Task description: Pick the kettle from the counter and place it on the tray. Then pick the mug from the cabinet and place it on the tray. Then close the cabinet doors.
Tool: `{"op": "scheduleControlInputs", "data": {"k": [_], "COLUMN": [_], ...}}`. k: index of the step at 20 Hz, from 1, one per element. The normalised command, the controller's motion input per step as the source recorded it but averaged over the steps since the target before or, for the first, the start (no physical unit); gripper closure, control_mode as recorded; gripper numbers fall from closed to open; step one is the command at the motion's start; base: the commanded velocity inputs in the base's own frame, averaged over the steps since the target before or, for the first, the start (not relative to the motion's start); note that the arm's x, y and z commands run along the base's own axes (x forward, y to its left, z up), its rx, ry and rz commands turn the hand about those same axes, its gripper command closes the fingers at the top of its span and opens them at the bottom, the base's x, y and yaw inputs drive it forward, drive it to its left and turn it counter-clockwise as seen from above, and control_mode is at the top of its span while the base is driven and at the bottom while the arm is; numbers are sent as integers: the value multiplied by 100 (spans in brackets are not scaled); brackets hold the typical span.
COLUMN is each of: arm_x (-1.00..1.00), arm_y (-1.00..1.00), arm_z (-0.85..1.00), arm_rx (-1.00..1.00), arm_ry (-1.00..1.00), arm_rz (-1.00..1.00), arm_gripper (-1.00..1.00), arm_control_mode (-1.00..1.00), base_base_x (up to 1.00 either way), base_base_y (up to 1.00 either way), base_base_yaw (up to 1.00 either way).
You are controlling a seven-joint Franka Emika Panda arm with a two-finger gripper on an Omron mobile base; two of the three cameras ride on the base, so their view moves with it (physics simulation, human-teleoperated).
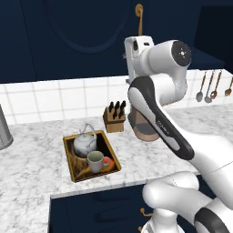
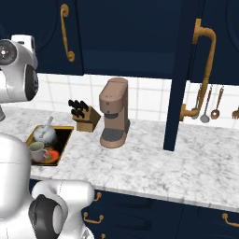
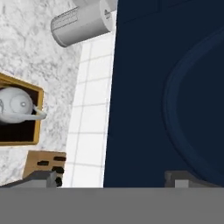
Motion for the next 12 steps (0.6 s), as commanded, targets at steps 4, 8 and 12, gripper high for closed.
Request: {"op": "scheduleControlInputs", "data": {"k": [4, 8, 12], "arm_x": [-66, -49, -44], "arm_y": [-4, -6, -11], "arm_z": [-10, -12, -11], "arm_rx": [-9, -9, -5], "arm_ry": [0, 0, 0], "arm_rz": [3, 5, 8], "arm_gripper": [-100, -100, -100], "arm_control_mode": [-100, -100, -100], "base_base_x": [0, 0, 0], "base_base_y": [0, 0, 0], "base_base_yaw": [0, 0, 0]}}
